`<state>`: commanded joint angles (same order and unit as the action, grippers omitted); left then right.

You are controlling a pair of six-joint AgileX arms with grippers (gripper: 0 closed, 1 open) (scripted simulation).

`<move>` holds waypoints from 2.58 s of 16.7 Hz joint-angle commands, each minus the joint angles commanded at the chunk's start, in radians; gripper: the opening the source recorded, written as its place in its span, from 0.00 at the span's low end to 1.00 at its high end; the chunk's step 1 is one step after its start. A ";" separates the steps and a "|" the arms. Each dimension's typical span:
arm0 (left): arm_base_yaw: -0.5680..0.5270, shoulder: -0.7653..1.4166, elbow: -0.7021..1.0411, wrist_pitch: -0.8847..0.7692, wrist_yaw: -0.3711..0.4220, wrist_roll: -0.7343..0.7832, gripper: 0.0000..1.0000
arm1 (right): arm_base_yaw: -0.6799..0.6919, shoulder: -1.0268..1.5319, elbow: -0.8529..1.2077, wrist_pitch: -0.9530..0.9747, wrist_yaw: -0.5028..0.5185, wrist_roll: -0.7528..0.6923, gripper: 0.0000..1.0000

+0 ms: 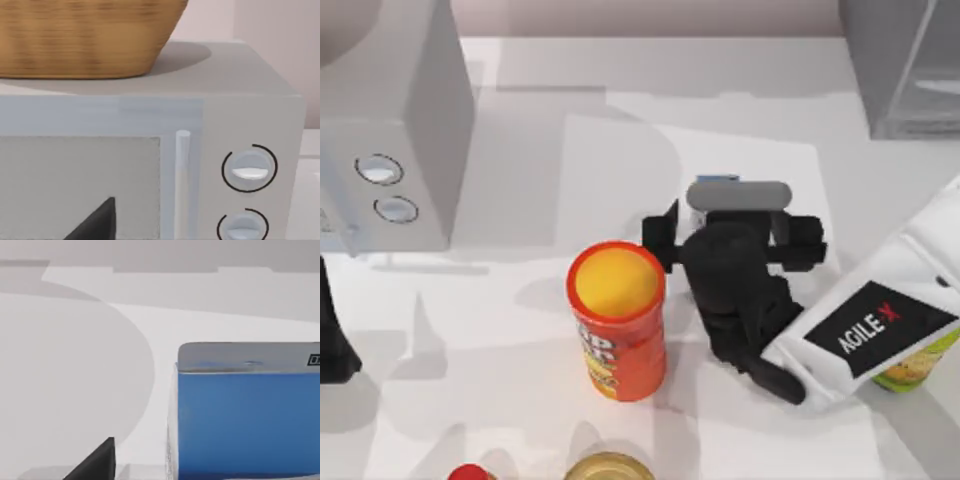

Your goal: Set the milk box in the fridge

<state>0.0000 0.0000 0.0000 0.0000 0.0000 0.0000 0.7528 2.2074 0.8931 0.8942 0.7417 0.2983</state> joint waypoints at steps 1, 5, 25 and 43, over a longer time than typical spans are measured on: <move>0.000 0.000 0.000 0.000 0.000 0.000 1.00 | -0.018 0.011 0.016 0.002 -0.016 -0.010 1.00; 0.000 0.000 0.000 0.000 0.000 0.000 1.00 | -0.056 0.087 0.111 -0.004 -0.050 -0.030 1.00; 0.000 0.000 0.000 0.000 0.000 0.000 1.00 | -0.052 0.122 0.151 -0.009 -0.047 -0.030 0.00; 0.000 0.000 0.000 0.000 0.000 0.000 1.00 | -0.049 -0.102 0.204 -0.291 -0.058 -0.030 0.00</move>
<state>0.0000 0.0000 0.0000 0.0000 0.0000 0.0000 0.7039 2.1059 1.0966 0.6035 0.6839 0.2680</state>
